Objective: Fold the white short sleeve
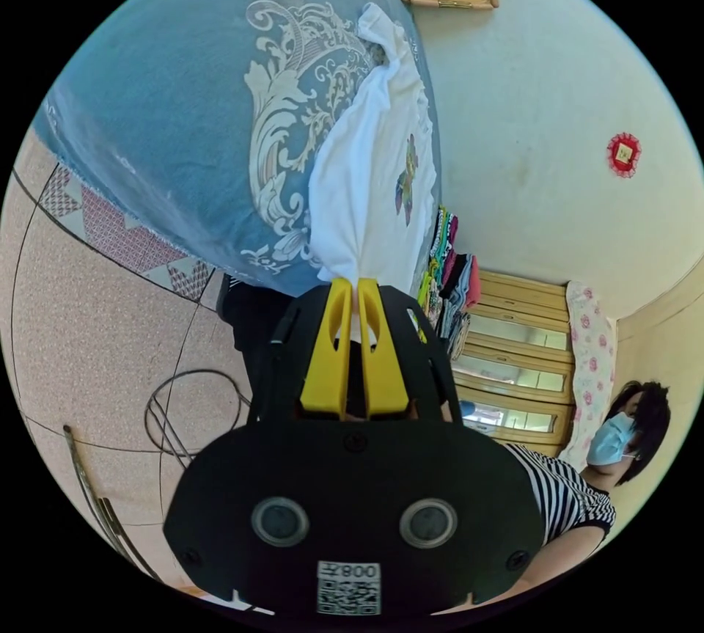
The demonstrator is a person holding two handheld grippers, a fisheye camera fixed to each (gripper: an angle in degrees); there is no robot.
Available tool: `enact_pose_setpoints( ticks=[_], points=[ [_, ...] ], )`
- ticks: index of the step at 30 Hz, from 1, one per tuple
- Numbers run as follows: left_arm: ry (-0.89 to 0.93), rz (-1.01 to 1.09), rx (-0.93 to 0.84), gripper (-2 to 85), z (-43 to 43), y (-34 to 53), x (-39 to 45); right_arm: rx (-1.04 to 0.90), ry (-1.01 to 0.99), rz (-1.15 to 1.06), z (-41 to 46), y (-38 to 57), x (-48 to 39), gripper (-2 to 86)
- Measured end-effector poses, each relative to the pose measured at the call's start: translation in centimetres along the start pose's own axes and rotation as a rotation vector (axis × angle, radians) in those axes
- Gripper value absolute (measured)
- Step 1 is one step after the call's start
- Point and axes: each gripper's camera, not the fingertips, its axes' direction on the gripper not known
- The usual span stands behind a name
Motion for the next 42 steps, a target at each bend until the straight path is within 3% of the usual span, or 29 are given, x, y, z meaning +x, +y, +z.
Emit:
enact_pose_setpoints(
  ticks=[5,13,21,30,37,42],
  points=[
    [0.040,0.035,-0.002,1.5,-1.2,-1.7,0.9,-0.103,0.063,-0.054,0.4,-1.3,-1.5,2.5],
    [0.104,0.134,-0.004,1.5,-3.7,-3.4,3.5,-0.121,-0.026,-0.201,-4.6,-4.1,-7.3,0.8],
    [-0.017,-0.050,-0.054,1.8,-2.3,-5.6,-2.0,-0.289,0.097,0.095,-1.9,-5.5,1.9,0.6],
    [-0.098,-0.103,0.059,2.6,-4.8,-8.2,-2.7,-0.193,0.240,0.190,-2.2,-7.8,4.3,0.7],
    [-0.125,-0.005,0.160,3.3,-4.8,-13.6,0.9,-0.089,0.323,0.047,-1.2,-14.2,0.9,0.6],
    [-0.155,0.121,0.220,6.4,-2.8,-22.8,5.7,-0.105,0.307,-0.074,2.4,-20.3,-1.5,0.5]
  ],
)
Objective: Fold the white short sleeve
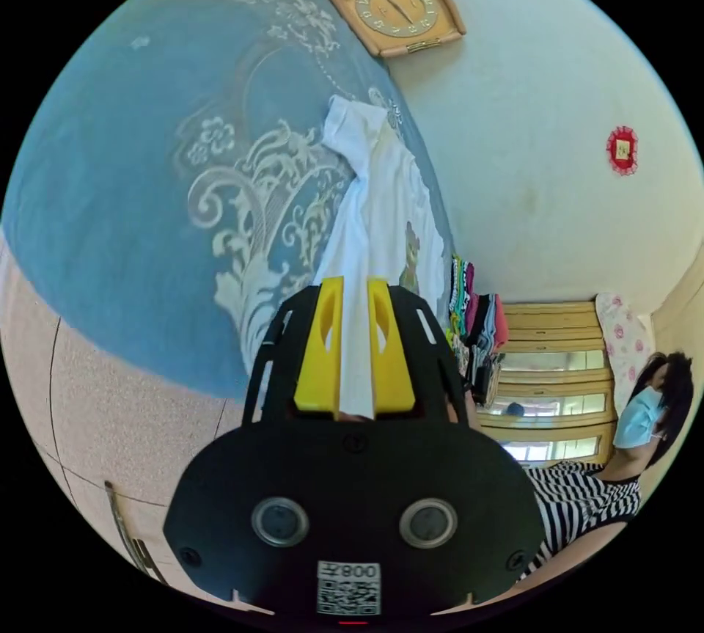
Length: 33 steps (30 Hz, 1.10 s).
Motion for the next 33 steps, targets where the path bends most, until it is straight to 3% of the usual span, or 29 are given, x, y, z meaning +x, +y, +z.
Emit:
enact_pose_setpoints(
  ticks=[7,15,22,26,33],
  points=[
    [-0.090,0.049,0.104,8.5,4.0,-12.4,3.3,0.054,0.100,-0.098,0.4,-10.2,-2.2,0.6],
    [-0.356,0.207,0.037,9.1,12.6,-24.5,8.9,0.080,0.385,-0.218,0.8,-26.7,-5.6,4.4],
    [-0.447,0.289,-0.072,6.4,20.9,-28.0,10.9,0.028,0.602,-0.251,5.8,-38.4,-8.1,5.9],
    [-0.533,0.338,-0.080,2.4,24.1,-28.2,12.1,-0.025,0.719,-0.246,8.5,-40.2,-7.4,4.0],
    [-0.566,0.496,0.081,1.1,23.7,-27.2,16.9,0.105,0.709,-0.266,4.0,-38.2,-8.6,0.6]
  ],
)
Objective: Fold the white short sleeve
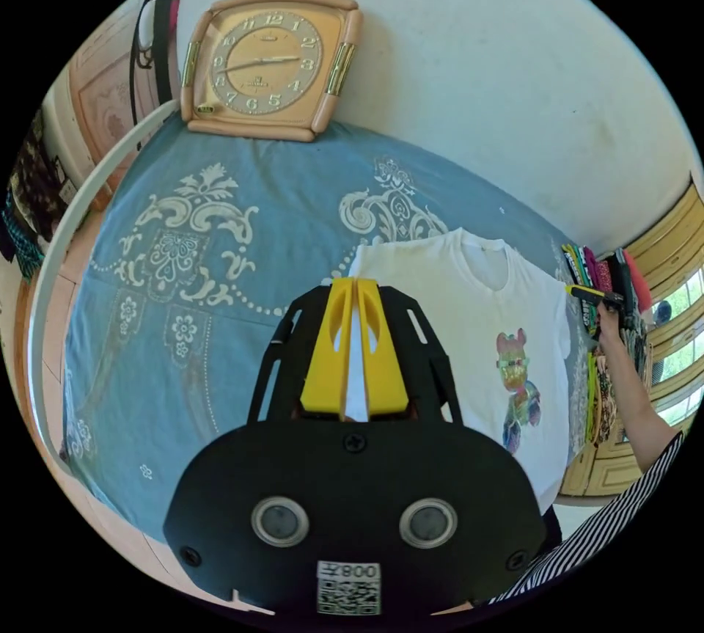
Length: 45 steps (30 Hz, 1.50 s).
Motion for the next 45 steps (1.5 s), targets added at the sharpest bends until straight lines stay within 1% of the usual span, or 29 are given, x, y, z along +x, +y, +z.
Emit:
enact_pose_setpoints(
  ticks=[3,5,6,7,8,10,12,13,15,17,19,21,22,23,24,25,27,28,30,31,33,36,39,43,45],
  points=[
    [-0.056,0.011,0.005,1.3,1.2,-0.6,0.8,0.032,-0.024,0.016,-1.3,0.1,1.0,0.6],
    [-0.100,-0.014,-0.044,1.5,3.6,-0.9,1.1,-0.031,-0.032,0.016,0.1,-0.6,1.1,0.6],
    [-0.132,-0.033,-0.084,1.8,5.4,-1.0,1.3,-0.095,-0.038,0.025,1.4,-1.1,1.2,0.7],
    [-0.143,-0.052,-0.099,2.0,6.2,-1.0,1.3,-0.109,-0.024,0.044,2.1,-1.2,1.5,0.8],
    [-0.156,-0.090,-0.101,2.2,7.3,-0.9,1.5,-0.106,-0.019,0.057,2.2,-1.2,1.7,1.0],
    [-0.145,-0.117,-0.061,2.7,8.1,-0.6,1.8,-0.042,-0.024,0.132,1.1,-0.4,3.3,1.9],
    [-0.108,-0.127,-0.009,3.4,8.5,0.0,2.1,0.022,-0.040,0.184,-0.6,1.3,5.1,3.5],
    [-0.088,-0.133,0.009,3.5,8.5,0.2,2.2,0.081,-0.109,0.214,-1.8,3.2,6.3,4.6],
    [0.046,-0.144,0.076,4.0,9.0,1.5,2.9,0.144,-0.242,0.234,-2.8,6.5,7.4,5.7],
    [0.151,-0.120,0.102,4.1,10.1,2.5,4.3,0.136,-0.293,0.264,-2.5,9.9,7.6,6.3],
    [0.227,-0.062,0.082,4.2,11.9,3.0,6.9,0.111,-0.337,0.311,-1.2,13.7,6.9,7.5],
    [0.339,0.050,0.033,4.4,14.7,3.1,11.2,0.094,-0.358,0.322,-0.1,15.5,6.0,7.9],
    [0.361,0.081,0.020,4.4,15.5,3.0,12.4,0.085,-0.354,0.330,0.5,16.1,5.4,7.8],
    [0.403,0.149,-0.005,4.4,17.1,2.7,15.1,0.087,-0.346,0.335,0.8,16.3,5.1,7.7],
    [0.443,0.224,-0.034,4.5,18.7,2.2,17.9,0.130,-0.311,0.361,0.7,16.9,4.8,7.5],
    [0.461,0.262,-0.050,4.6,19.5,1.9,19.5,0.146,-0.307,0.382,0.7,17.1,4.7,7.3],
    [0.525,0.417,-0.089,4.8,22.7,0.8,25.7,0.162,-0.282,0.388,0.7,17.3,4.4,6.5],
    [0.537,0.452,-0.097,4.9,23.5,0.5,27.3,0.171,-0.251,0.388,0.7,17.5,4.1,5.6],
    [0.577,0.591,-0.119,5.2,26.8,-0.6,33.8,0.185,-0.200,0.380,0.7,18.0,3.7,4.3],
    [0.583,0.620,-0.128,5.4,27.6,-0.9,35.4,0.197,-0.183,0.386,0.7,18.3,3.7,3.5],
    [0.617,0.734,-0.156,6.2,31.2,-2.1,42.0,0.209,-0.175,0.396,0.8,18.8,3.7,2.6],
    [0.608,0.816,-0.200,7.4,35.5,-3.7,48.9,0.218,-0.144,0.394,0.9,19.3,3.6,1.6],
    [0.528,0.863,-0.237,8.7,39.5,-5.0,54.0,0.225,-0.139,0.385,0.8,19.9,3.6,1.7],
    [0.467,0.893,-0.287,9.1,43.5,-6.0,57.7,0.278,-0.218,0.410,0.6,21.8,4.4,4.0],
    [0.383,0.944,-0.313,8.8,45.8,-5.9,59.5,0.278,-0.226,0.415,0.8,22.3,4.5,5.0]
  ],
)
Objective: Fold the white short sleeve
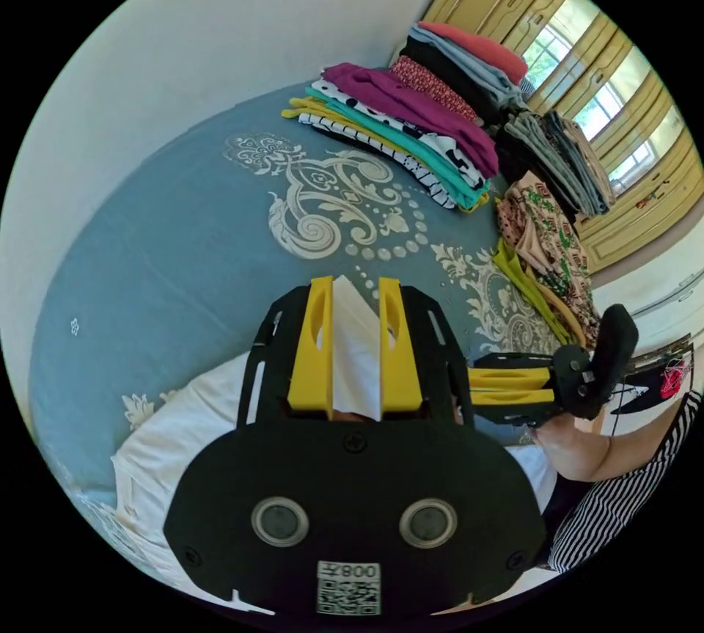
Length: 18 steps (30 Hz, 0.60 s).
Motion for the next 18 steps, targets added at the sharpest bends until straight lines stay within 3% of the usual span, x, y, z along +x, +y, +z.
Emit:
enact_pose_setpoints(
  ticks=[3,10,18],
  points=[
    [-0.097,0.041,-0.104,6.4,3.2,-1.3,0.0,-0.006,0.022,-0.014,0.1,0.3,-0.1,4.9],
    [-0.164,0.087,-0.044,2.1,4.7,-1.9,-0.8,-0.016,0.051,-0.039,0.1,1.3,0.1,0.7],
    [0.228,-0.093,0.303,1.5,-0.6,2.4,-8.5,0.140,0.013,-0.116,-4.1,3.8,-0.7,0.1]
  ],
)
